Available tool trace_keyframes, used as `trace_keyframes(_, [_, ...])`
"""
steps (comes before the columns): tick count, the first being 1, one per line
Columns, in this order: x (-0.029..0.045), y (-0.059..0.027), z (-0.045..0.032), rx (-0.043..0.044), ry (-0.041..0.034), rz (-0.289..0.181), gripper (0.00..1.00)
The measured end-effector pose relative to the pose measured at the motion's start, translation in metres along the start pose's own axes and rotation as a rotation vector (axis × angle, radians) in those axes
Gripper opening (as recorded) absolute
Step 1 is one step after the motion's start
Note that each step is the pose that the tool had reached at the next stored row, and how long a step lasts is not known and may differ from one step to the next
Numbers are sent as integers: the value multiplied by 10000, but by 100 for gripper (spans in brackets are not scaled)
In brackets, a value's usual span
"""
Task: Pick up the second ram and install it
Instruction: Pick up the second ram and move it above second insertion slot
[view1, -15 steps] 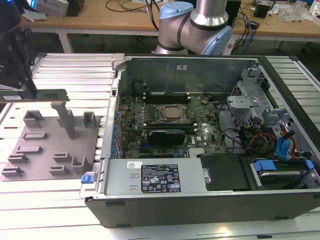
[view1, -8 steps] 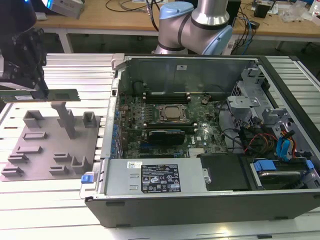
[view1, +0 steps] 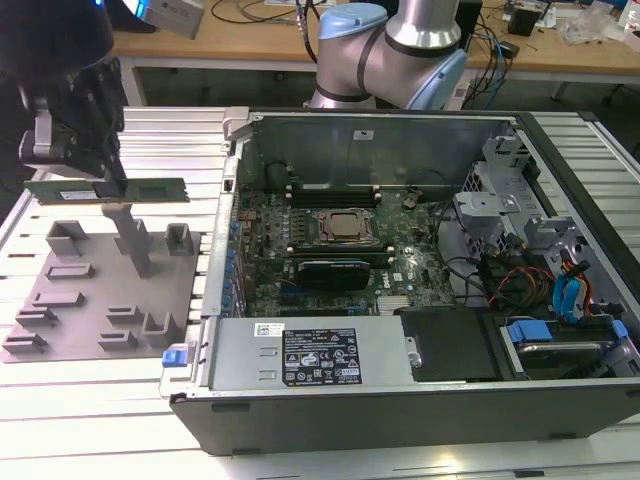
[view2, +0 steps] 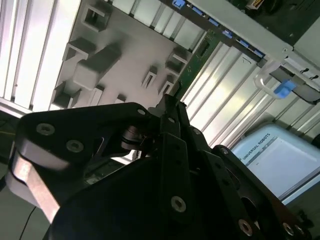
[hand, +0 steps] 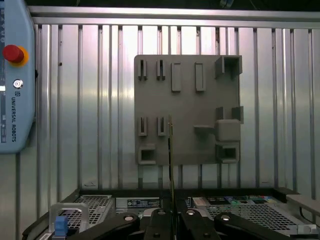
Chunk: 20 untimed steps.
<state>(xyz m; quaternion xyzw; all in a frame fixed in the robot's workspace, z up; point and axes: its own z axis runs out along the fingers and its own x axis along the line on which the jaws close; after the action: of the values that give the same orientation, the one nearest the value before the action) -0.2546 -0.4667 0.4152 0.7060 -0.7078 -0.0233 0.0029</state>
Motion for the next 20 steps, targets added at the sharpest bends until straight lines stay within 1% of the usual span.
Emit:
trace_keyframes(2, [0, -43, -1, 1, -1, 0, 11])
trace_keyframes(3, [0, -82, -3, -1, 0, 1, 11])
trace_keyframes(5, [-1, -129, -5, -1, 0, 1, 11])
trace_keyframes(7, [-1, -202, -8, -2, 1, 0, 11])
trace_keyframes(8, [-1, -221, -8, -1, 0, 0, 11])
trace_keyframes(12, [-1, -426, -16, -6, 0, 1, 11])
trace_keyframes(16, [-2, -532, -20, -7, 0, 1, 11])
trace_keyframes(18, [-2, -658, -24, -10, -1, 0, 11])
trace_keyframes(20, [-3, -751, -28, -12, 0, 2, 11])
